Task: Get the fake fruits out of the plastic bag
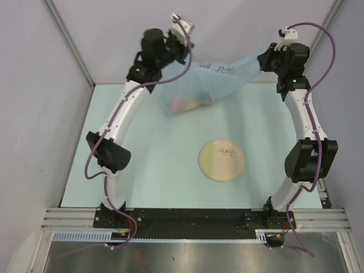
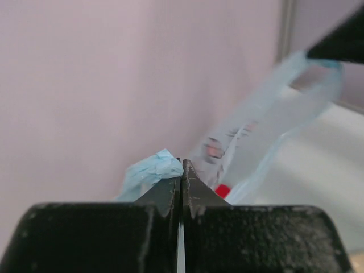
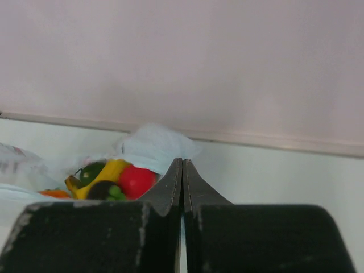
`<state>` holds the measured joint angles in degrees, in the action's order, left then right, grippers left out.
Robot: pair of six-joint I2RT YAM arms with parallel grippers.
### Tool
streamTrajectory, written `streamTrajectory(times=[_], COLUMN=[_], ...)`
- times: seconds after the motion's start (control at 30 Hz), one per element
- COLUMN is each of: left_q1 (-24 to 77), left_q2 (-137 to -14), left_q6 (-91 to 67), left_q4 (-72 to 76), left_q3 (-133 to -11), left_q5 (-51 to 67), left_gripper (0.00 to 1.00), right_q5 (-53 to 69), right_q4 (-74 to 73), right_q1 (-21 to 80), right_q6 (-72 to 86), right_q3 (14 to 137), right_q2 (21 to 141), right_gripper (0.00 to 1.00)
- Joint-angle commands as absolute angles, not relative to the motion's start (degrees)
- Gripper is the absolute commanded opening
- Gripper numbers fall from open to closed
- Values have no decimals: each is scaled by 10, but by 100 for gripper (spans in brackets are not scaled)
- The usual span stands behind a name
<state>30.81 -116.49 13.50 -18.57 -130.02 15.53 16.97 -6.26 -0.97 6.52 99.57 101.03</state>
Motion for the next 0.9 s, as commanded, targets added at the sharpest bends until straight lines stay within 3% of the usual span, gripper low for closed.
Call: streamTrajectory(times=[0.0,0.1,0.33,0.43,0.5,0.63,0.77,0.87], left_q1=[301,294,293,287,268,215,192,191], left_q2=[-1125,-1062,-893,-896,-918,-1022,-1143,-1206], left_q6=[132,109,48,41,42,9,47,129], left_q4=[-215,-232,-231,-228,-213,-174,-145,-161], left_q3=[-1349,-1278,-929,-895,-912,-1060,-1227,-1375], left_q5=[193,206,241,240,234,229,231,254], left_gripper=[0,0,1,0,0,0,0,0], right_q5=[189,221,241,232,210,175,124,99], right_q4=[-53,-96,-136,-115,-79,-57,-45,-85], right_q1=[-16,-16,-2,17,32,49,53,47], right_q6=[24,33,26,27,21,26,5,2], right_q3=[1022,964,831,829,845,965,1166,1395], right_q2=[948,905,831,848,887,1009,1150,1279], right_gripper=[0,0,0,0,0,0,0,0])
